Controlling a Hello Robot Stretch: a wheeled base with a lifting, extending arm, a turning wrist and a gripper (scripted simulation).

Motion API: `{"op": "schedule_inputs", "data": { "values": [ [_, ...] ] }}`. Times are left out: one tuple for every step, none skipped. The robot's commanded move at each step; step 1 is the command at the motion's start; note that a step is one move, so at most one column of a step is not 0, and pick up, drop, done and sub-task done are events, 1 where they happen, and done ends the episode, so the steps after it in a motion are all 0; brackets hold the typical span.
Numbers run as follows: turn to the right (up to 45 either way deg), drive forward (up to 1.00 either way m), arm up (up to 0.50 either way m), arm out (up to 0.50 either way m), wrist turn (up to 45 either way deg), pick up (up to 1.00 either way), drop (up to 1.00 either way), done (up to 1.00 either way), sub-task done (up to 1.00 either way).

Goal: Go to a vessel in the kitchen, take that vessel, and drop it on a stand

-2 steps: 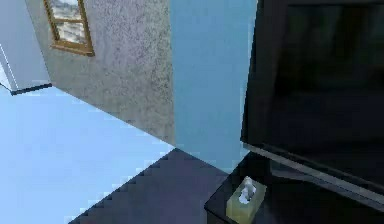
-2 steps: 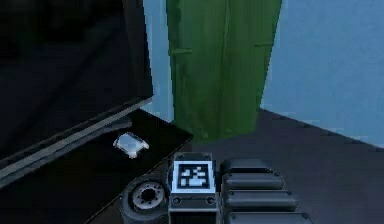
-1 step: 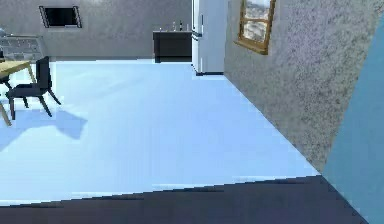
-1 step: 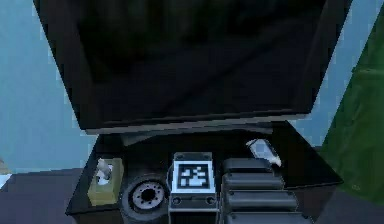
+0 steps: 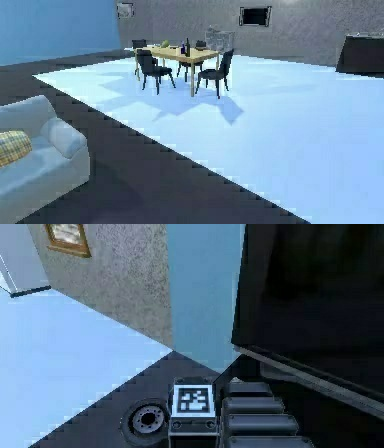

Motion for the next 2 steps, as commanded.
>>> {"op": "schedule_inputs", "data": {
  "values": [
    [-36.0, 0.0, 0.0, 0.0, 0.0, 0.0, 0.0, 0.0, 0.0],
    [-3.0, 0.0, 0.0, 0.0, 0.0, 0.0, 0.0, 0.0, 0.0]
  ]
}}
